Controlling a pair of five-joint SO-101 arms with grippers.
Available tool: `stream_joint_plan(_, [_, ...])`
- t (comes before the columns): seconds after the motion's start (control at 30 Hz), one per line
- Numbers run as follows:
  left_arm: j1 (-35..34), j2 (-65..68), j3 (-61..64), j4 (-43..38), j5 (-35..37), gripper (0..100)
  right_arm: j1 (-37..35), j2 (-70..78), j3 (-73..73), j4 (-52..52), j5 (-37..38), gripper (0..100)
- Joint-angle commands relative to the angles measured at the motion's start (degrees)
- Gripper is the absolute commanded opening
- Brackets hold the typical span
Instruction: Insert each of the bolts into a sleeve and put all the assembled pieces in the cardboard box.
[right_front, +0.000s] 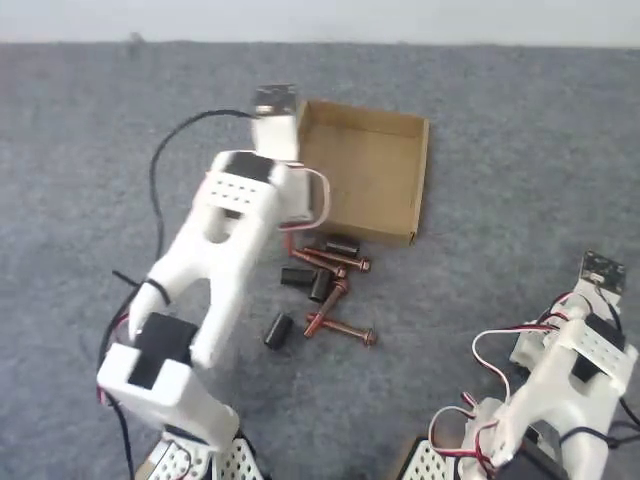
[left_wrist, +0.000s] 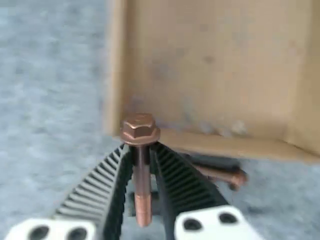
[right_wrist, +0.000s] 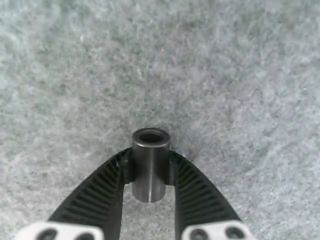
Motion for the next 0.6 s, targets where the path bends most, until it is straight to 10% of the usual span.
stream_joint_plan(0.0, [-5.8, -4.9, -0.5, -1.5, 0.4, 1, -0.8, -2.2, -0.3, -0.7, 1.3, 0.6])
stream_joint_plan(0.57, [-23.0, -4.9, 14.9, -7.6, 0.0, 1, -1.9, -2.2, -0.3, -0.7, 1.3, 0.6])
